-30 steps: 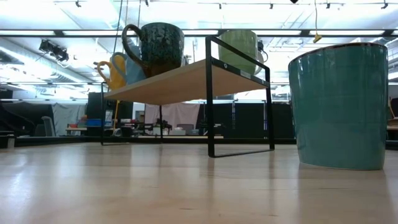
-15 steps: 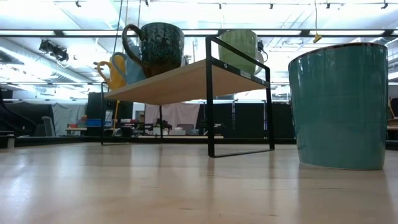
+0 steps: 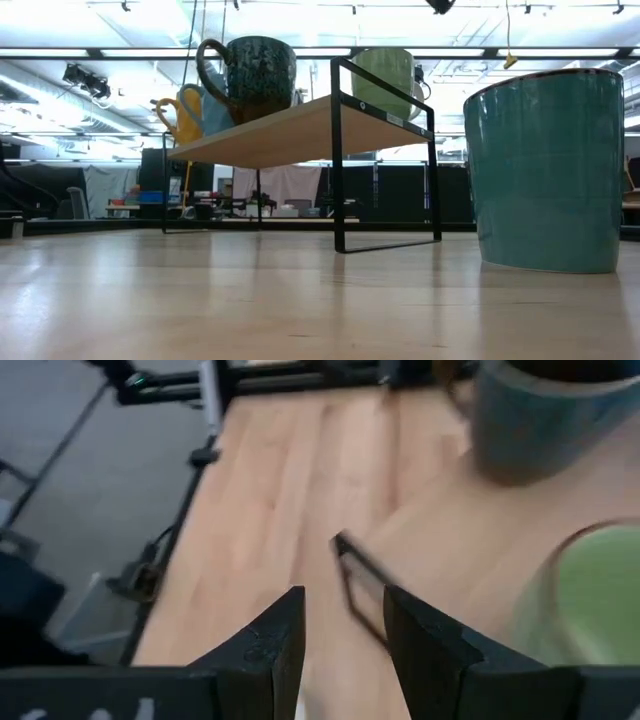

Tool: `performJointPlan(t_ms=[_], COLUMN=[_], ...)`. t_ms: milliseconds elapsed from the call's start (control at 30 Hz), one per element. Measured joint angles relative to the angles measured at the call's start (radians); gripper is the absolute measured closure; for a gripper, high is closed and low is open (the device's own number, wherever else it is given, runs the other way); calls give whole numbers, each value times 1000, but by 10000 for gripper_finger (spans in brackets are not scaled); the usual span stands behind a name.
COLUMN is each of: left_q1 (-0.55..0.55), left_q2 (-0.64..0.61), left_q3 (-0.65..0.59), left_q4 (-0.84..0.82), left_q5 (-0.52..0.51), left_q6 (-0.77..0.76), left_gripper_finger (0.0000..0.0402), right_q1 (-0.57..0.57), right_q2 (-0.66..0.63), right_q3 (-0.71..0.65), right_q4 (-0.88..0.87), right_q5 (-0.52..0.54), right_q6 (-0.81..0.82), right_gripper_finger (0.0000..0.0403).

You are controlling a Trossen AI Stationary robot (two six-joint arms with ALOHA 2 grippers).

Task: Place coffee mugs
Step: Adjust the green mug on the shelf

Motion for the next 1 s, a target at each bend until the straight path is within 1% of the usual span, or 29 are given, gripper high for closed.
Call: performJointPlan(t_ms=[67,167,233,300,400,467,600,800,900,1000], left_q1=[10,38,57,79,120,147,187,231,262,306], left_q2=[-7,-7,-7,-6,3,5,3,1,1,1], left_q3=[0,0,0,0,0,0,0,0,0,0], left_q4=[48,91,94,96,109,114,124,85,60,30], left_q5=[12,80,116,144,185,209,269,290,326,395], left_q6=[64,148,174,203,256,277,297,317,317,323], left_gripper_finger=[275,283,285,286,286,286,286,286,286,286], right_q1=[-10,-32,-62,-109,-185,-229,-312,-432,-471,-499], right_q2=[14,27,36,49,68,77,81,82,78,81], right_q3=[38,91,113,127,129,129,129,129,129,129], right_q4=[-8,6,12,10,-5,0,42,28,-23,-106], right_q5=[37,110,121,78,-45,-100,-117,-163,-175,-189], right_q6=[-28,-111,-174,-219,-231,-261,-342,-395,-415,-448], right_gripper_finger=[261,261,261,261,262,264,268,269,269,269])
